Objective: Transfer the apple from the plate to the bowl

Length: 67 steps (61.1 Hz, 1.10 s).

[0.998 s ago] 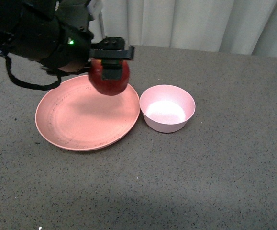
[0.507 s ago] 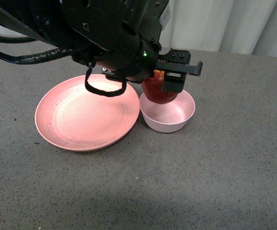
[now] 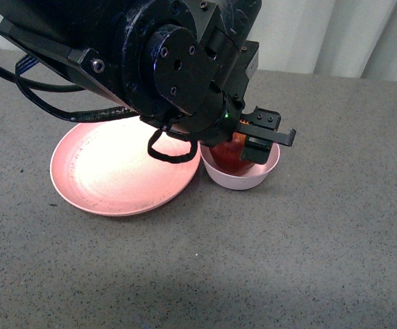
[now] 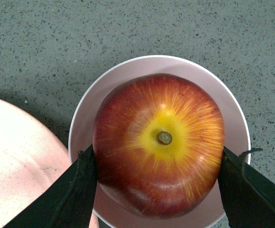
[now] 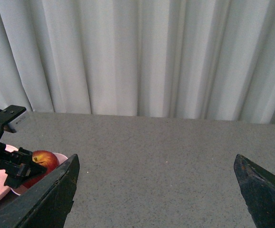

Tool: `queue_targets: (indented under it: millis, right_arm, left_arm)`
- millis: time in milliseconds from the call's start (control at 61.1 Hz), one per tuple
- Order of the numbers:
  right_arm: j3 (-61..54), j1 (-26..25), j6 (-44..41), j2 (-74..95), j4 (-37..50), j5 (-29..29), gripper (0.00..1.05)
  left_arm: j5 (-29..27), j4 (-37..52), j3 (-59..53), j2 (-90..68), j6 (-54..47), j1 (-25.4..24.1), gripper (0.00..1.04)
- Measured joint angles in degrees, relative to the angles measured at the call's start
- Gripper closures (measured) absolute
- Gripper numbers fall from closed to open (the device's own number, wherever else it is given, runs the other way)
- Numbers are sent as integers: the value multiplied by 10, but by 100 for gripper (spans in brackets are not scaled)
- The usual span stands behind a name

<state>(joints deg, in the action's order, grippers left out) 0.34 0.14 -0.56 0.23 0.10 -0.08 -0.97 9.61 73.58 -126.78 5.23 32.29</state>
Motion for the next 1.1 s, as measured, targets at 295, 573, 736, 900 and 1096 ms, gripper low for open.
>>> queue_targets:
  millis: [295, 573, 736, 900, 1096]
  right_arm:
    - [0, 0, 0, 0, 0, 0, 9]
    - [0, 0, 0, 0, 0, 0, 9]
    - [0, 0, 0, 0, 0, 0, 9]
    - [0, 0, 0, 0, 0, 0, 9]
    - [0, 0, 0, 0, 0, 0, 9]
  left_arm:
    - [-17, 8, 3, -3, -11, 0, 13]
    - [-33, 65, -57, 59, -6, -2, 7]
    - [-41, 125, -137, 151, 0, -9, 7]
    - [-72, 164, -231, 224, 10, -24, 7]
    - [-110, 184, -282, 254, 19, -42, 7]
